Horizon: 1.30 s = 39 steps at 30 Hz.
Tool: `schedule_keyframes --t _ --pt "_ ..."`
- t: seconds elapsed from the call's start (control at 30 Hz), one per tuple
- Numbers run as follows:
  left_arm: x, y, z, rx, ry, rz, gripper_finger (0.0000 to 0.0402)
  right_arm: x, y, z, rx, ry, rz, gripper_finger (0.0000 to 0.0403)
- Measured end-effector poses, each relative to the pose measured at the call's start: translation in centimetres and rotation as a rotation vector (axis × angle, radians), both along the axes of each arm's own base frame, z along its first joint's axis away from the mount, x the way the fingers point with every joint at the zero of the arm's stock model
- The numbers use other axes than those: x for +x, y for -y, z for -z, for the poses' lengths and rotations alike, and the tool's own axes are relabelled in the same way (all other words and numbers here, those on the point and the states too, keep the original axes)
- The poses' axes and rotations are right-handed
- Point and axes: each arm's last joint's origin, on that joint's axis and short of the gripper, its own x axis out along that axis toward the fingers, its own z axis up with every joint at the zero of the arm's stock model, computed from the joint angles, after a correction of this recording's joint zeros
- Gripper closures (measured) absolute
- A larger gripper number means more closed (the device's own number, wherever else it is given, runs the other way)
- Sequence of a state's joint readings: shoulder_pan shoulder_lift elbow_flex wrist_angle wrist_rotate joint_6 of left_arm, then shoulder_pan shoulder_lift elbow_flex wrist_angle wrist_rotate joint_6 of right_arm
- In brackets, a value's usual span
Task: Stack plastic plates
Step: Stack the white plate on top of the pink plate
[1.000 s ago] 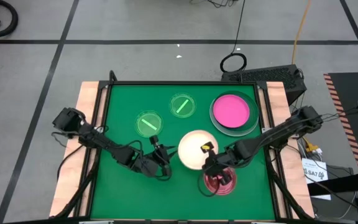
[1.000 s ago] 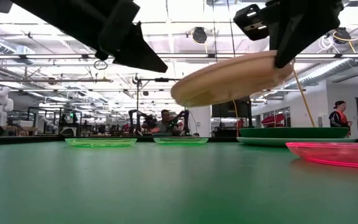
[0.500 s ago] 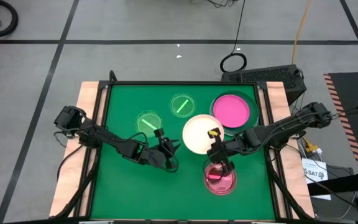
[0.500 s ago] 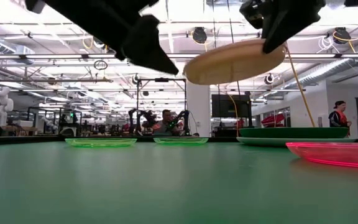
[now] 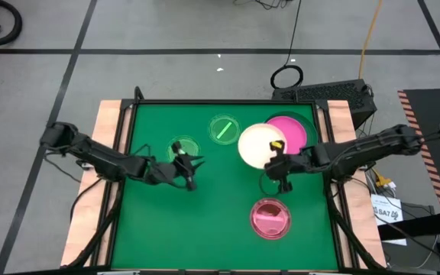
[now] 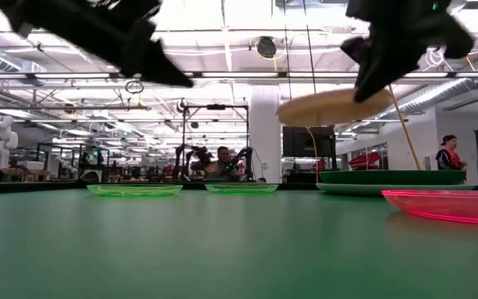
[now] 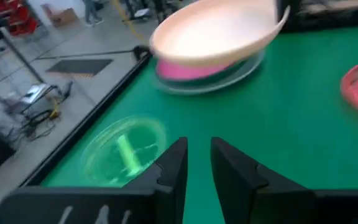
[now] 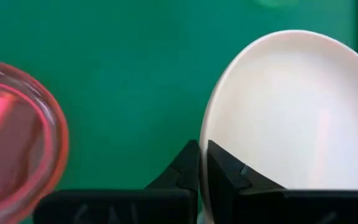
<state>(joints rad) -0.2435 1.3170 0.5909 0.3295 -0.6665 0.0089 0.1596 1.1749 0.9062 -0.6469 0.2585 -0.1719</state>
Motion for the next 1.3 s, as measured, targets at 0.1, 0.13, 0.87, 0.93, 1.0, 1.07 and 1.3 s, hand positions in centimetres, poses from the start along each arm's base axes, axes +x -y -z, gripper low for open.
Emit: schedule_keyframes --t 0.1,0.13,0.87,0.93,1.0,1.07,1.3 --pt "-0.4 -1.2 0.0 -0.017 0.053 -0.011 0.0325 -0.8 1.3 1.2 -0.026 -0.014 0.081 0.0394" --pt "-0.7 -1.6 0.1 -0.019 0.037 -0.013 0.0325 -0.9 1.8 1.7 -0.023 -0.021 0.107 0.0394" --pt "-0.5 -2.9 0.4 -0.155 0.028 0.045 0.0325 -4.4 6.8 7.5 0.032 -0.057 0.550 0.0394" --pt "-0.5 -2.9 0.4 -0.155 0.029 0.045 0.0325 -4.5 6.9 7.8 0.034 -0.065 0.558 0.0394" --pt "-0.5 -2.9 0.4 -0.155 0.028 0.045 0.0325 -4.7 7.1 8.0 0.037 -0.071 0.569 0.0394" --pt "-0.5 -2.9 0.4 -0.156 0.029 0.045 0.0325 -4.8 7.2 8.1 0.045 -0.070 0.594 0.0394" --pt "-0.5 -2.9 0.4 -0.158 0.030 0.044 0.0325 -5.2 7.4 8.2 0.073 -0.085 0.669 0.0394"
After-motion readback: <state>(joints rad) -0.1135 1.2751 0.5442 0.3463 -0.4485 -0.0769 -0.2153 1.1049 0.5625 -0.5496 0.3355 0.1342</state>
